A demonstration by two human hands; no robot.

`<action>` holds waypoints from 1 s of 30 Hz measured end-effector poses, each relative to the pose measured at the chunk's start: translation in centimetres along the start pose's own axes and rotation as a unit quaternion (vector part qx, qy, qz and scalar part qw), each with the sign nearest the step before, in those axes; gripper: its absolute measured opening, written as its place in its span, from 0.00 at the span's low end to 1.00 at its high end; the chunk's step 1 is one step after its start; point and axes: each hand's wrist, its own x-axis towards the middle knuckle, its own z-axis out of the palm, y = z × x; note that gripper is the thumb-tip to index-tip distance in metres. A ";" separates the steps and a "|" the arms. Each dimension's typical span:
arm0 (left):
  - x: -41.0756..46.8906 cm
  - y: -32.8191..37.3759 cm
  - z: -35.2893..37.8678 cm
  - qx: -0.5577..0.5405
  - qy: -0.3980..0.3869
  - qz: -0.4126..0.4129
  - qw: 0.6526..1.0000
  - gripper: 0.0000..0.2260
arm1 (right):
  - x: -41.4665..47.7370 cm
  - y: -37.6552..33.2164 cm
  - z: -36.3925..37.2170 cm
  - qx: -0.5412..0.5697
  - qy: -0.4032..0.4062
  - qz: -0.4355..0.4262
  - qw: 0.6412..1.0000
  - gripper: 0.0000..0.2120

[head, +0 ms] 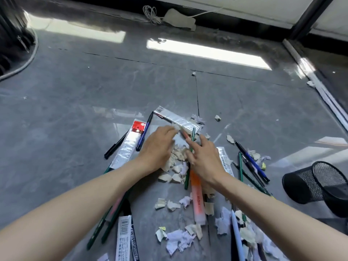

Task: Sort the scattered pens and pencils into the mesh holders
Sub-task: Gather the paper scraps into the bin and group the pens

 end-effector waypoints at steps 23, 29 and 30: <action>5.3 1.8 -0.9 0.340 -0.066 0.158 0.925 0.11 | -1.3 3.7 -0.9 0.119 -0.023 0.159 0.980 0.06; 4.0 3.2 -1.4 0.177 0.022 0.039 0.983 0.11 | -1.9 4.9 -2.2 0.213 0.037 0.172 0.961 0.13; 3.9 3.4 -1.7 0.115 0.030 0.018 0.993 0.11 | -2.0 5.1 -2.4 0.222 0.043 0.171 0.959 0.14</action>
